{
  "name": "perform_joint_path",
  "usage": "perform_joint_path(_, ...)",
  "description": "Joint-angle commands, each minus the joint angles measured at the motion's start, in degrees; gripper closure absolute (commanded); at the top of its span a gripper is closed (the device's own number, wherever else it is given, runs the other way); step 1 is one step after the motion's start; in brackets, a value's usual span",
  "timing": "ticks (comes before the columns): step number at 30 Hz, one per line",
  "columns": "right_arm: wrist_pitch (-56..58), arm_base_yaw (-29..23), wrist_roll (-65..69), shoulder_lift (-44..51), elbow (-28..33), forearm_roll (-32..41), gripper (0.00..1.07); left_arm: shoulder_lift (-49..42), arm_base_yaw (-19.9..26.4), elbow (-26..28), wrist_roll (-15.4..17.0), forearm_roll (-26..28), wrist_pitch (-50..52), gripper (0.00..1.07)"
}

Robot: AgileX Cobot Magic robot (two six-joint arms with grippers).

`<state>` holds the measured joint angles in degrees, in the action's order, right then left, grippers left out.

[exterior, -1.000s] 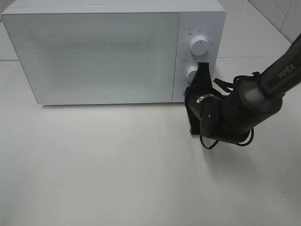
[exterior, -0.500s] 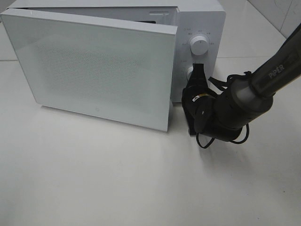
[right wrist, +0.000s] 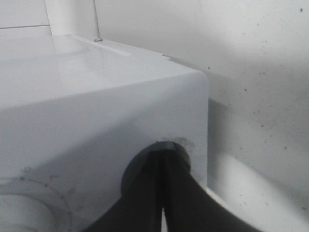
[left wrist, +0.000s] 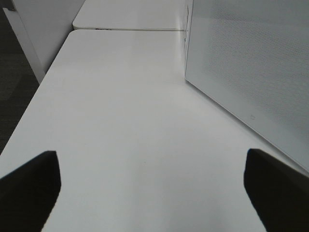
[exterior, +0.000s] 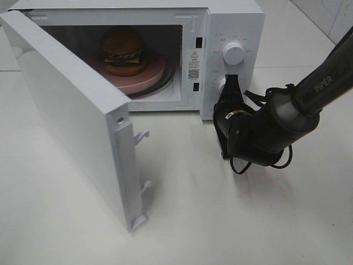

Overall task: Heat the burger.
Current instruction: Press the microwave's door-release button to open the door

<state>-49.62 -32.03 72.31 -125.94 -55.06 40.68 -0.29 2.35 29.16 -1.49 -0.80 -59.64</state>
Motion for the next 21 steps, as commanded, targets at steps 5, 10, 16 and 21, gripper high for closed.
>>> perform_joint_path(5,-15.8,2.8,-0.6,1.3,-6.1,-5.8,1.07,-0.4,0.3,0.1,0.1,0.1,0.7,0.09)
perform_joint_path(10,-13.3,2.6,1.3,1.7,-4.6,-6.1,1.07,-0.4,0.3,0.1,0.1,0.1,0.7,0.09)
perform_joint_path(16,-8.2,1.1,1.5,4.4,0.2,-6.7,1.07,-0.4,0.3,0.1,0.1,0.1,0.7,0.09)
perform_joint_path(21,0.4,-0.2,1.5,6.1,3.6,-9.3,1.07,-0.4,0.3,0.1,0.1,0.1,0.7,0.09)
